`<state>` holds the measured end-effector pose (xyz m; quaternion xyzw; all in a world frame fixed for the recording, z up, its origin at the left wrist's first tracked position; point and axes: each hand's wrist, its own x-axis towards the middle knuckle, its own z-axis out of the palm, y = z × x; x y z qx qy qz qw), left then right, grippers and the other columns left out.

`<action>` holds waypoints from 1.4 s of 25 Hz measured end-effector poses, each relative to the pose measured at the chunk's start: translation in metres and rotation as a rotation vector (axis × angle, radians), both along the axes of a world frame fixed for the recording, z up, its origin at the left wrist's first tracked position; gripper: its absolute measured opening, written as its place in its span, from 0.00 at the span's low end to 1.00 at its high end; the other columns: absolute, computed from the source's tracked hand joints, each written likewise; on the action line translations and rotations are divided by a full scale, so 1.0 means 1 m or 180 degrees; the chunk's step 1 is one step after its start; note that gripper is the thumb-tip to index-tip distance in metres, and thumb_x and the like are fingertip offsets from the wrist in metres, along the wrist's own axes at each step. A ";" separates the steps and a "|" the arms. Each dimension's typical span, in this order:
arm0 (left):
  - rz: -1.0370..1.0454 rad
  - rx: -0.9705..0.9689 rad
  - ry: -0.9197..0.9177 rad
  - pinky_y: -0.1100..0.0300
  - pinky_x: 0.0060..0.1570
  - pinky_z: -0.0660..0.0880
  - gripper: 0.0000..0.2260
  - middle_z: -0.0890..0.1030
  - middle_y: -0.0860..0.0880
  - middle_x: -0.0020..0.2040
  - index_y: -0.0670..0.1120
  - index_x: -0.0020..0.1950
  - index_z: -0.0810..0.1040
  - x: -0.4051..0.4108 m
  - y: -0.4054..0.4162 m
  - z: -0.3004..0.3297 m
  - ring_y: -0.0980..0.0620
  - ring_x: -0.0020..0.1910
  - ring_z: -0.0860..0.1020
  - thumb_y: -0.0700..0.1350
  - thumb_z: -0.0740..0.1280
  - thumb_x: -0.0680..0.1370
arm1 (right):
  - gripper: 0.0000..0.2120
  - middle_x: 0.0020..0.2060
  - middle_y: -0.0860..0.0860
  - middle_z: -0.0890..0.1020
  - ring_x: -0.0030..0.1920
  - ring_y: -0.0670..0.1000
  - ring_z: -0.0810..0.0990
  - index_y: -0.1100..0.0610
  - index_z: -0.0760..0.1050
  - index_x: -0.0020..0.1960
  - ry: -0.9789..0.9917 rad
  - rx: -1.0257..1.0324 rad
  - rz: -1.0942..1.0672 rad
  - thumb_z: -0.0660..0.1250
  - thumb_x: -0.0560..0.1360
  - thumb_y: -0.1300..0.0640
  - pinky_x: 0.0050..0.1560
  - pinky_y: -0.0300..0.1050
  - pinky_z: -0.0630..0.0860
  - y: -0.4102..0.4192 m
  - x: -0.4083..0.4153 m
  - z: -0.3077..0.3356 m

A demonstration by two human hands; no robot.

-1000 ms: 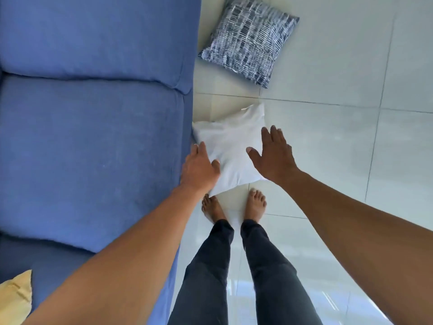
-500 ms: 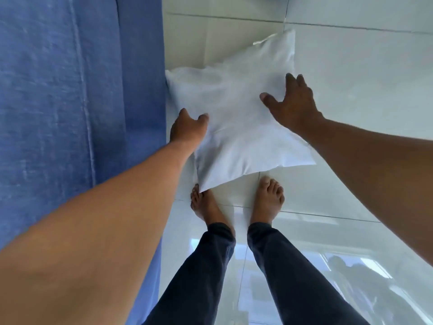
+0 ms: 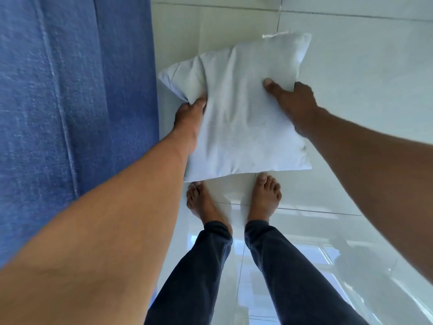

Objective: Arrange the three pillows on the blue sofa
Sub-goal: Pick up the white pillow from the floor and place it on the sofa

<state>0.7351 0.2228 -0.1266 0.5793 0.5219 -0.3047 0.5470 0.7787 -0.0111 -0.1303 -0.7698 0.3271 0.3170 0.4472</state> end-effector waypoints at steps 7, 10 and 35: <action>0.0665 -0.0181 -0.0159 0.54 0.56 0.79 0.13 0.89 0.51 0.48 0.48 0.52 0.86 -0.012 -0.023 0.104 0.49 0.51 0.86 0.53 0.78 0.73 | 0.36 0.56 0.46 0.89 0.58 0.51 0.87 0.51 0.85 0.63 -0.0255 0.0201 -0.0253 0.79 0.62 0.32 0.64 0.53 0.83 -0.014 -0.009 0.121; 0.0768 -0.0461 -0.0255 0.49 0.60 0.80 0.26 0.90 0.50 0.55 0.51 0.60 0.86 -0.015 -0.025 0.182 0.47 0.58 0.86 0.61 0.77 0.66 | 0.31 0.53 0.46 0.90 0.56 0.51 0.88 0.51 0.86 0.59 -0.0391 0.0370 -0.0415 0.81 0.63 0.35 0.63 0.54 0.83 -0.025 -0.005 0.202; 0.1947 0.0269 -0.1852 0.67 0.28 0.74 0.09 0.83 0.59 0.31 0.52 0.40 0.84 -0.078 0.119 0.614 0.61 0.25 0.79 0.56 0.78 0.74 | 0.18 0.57 0.52 0.90 0.60 0.55 0.87 0.57 0.85 0.63 -0.1078 0.1697 0.0518 0.79 0.75 0.53 0.68 0.58 0.81 0.131 0.047 0.644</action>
